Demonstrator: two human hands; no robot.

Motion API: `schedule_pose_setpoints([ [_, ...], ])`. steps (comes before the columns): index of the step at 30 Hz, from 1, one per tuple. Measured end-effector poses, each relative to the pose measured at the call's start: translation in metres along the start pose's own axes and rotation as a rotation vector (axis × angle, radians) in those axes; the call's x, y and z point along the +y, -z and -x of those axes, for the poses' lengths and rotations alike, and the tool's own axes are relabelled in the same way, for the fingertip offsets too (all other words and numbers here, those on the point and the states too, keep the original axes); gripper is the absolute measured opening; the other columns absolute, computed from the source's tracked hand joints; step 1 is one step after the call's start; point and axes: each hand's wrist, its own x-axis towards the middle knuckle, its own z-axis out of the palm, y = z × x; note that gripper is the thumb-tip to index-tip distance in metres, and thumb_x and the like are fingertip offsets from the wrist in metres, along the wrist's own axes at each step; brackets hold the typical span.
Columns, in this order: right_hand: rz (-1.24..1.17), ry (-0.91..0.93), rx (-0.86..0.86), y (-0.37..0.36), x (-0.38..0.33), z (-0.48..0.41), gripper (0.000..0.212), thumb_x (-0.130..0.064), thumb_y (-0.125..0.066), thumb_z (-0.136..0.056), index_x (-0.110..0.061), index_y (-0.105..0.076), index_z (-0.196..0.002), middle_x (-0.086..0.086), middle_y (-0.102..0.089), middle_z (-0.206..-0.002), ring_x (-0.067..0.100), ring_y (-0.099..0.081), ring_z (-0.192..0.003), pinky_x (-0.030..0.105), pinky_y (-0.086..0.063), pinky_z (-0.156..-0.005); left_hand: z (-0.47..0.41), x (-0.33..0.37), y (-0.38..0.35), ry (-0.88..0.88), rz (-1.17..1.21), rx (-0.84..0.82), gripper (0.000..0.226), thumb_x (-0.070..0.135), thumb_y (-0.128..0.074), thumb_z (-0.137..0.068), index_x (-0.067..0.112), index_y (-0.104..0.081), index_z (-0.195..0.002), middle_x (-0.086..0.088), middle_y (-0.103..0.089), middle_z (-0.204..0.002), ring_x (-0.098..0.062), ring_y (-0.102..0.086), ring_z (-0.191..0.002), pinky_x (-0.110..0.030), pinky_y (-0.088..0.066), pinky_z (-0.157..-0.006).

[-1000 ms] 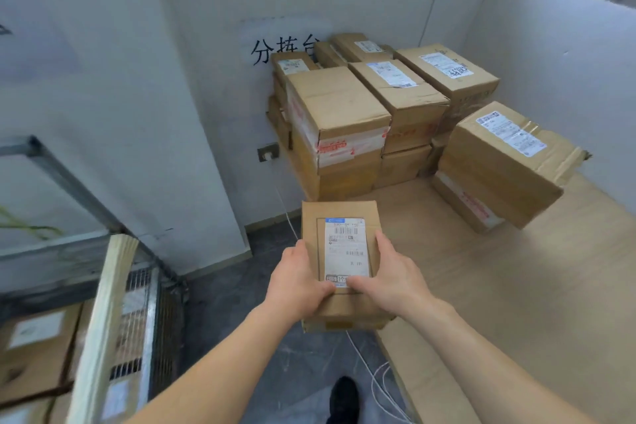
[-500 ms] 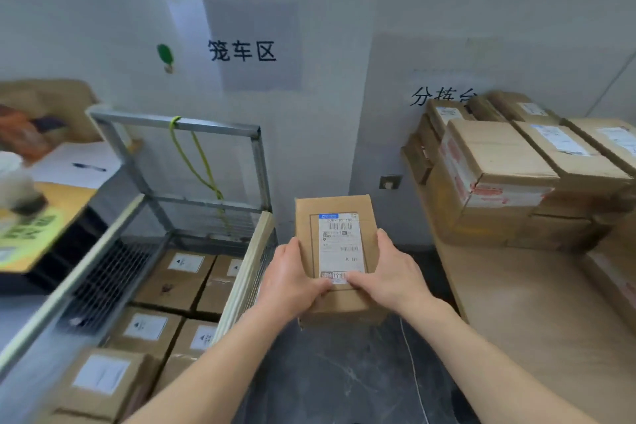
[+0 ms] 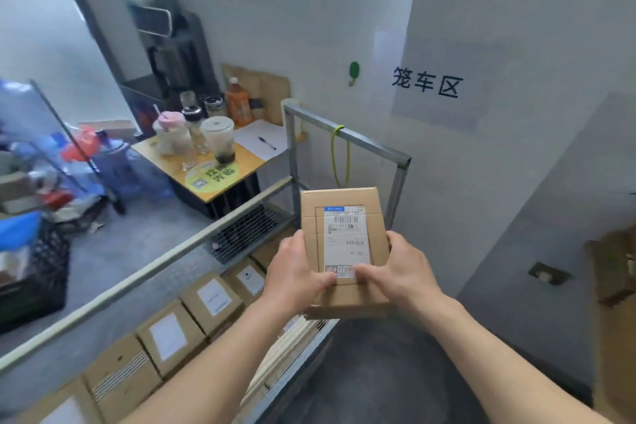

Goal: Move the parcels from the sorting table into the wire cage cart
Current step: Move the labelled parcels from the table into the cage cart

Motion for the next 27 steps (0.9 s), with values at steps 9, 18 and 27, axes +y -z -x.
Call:
schedule_pose_setpoints([
  [9, 0.049, 0.183, -0.171, -0.038, -0.037, -0.039, 0.058, -0.046, -0.084, -0.069, -0.033, -0.054, -0.117, -0.015, -0.066, -0.104, 0.01, -0.062, -0.091, 0.029, -0.048, -0.077, 0.009, -0.034, 0.027, 0.207, 0.073, 0.152, 0.074, 0.036, -0.088, -0.067, 0.027, -0.048, -0.129, 0.005, -0.052, -0.121, -0.01, -0.052, -0.102, -0.025, -0.043, -0.083],
  [18, 0.147, 0.188, -0.296, -0.104, -0.071, -0.095, 0.061, -0.047, -0.082, -0.068, -0.033, -0.051, -0.118, -0.013, -0.065, -0.104, 0.013, -0.063, -0.097, 0.033, -0.052, -0.084, -0.034, -0.102, 0.029, 0.368, 0.151, 0.179, 0.082, 0.036, -0.088, -0.067, 0.025, -0.045, -0.135, 0.01, -0.047, -0.118, -0.008, -0.048, -0.1, -0.025, -0.043, -0.087],
  [27, 0.236, 0.134, -0.347, -0.162, -0.09, -0.16, 0.061, -0.048, -0.08, -0.067, -0.031, -0.05, -0.117, -0.013, -0.064, -0.103, 0.011, -0.062, -0.093, 0.031, -0.051, -0.08, -0.103, -0.159, 0.022, 0.437, 0.204, 0.114, 0.077, 0.035, -0.087, -0.067, 0.028, -0.046, -0.132, 0.005, -0.052, -0.128, -0.013, -0.055, -0.108, -0.033, -0.051, -0.095],
])
